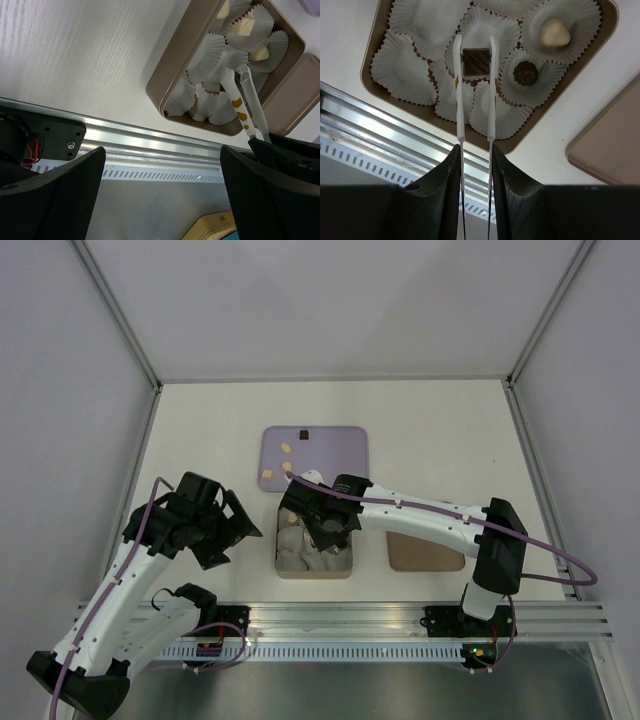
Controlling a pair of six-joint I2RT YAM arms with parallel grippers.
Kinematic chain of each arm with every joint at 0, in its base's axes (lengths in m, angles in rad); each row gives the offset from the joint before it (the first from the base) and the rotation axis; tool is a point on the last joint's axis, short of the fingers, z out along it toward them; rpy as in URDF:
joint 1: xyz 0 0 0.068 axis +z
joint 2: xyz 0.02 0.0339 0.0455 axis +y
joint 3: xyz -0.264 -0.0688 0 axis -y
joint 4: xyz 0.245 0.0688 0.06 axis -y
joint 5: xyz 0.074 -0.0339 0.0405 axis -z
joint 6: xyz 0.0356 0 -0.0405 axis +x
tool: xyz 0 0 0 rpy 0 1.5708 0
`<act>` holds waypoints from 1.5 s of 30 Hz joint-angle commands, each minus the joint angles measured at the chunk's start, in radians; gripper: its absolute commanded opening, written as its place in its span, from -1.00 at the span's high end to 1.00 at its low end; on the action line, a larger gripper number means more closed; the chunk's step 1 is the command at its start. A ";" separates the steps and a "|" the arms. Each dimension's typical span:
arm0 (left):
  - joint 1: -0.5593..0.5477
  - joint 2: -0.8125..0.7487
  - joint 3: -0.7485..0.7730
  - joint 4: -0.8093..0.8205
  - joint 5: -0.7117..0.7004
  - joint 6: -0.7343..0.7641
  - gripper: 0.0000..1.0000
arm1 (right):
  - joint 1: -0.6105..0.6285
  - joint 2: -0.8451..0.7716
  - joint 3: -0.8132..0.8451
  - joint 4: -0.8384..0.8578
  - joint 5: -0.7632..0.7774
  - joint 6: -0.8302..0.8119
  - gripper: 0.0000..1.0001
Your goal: Pack the chocolate
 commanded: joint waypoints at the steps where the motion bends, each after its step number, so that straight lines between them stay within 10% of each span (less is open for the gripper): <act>1: 0.003 -0.004 0.029 -0.027 0.027 -0.004 -0.99 | 0.000 0.017 -0.011 0.038 0.013 0.014 0.64; 27: 0.002 -0.016 0.063 -0.075 0.008 -0.006 -0.99 | 0.000 0.057 0.021 0.036 0.071 0.009 0.13; 45: 0.002 -0.022 0.057 -0.074 0.010 -0.018 -0.99 | -0.095 0.019 0.432 -0.079 0.165 -0.069 0.26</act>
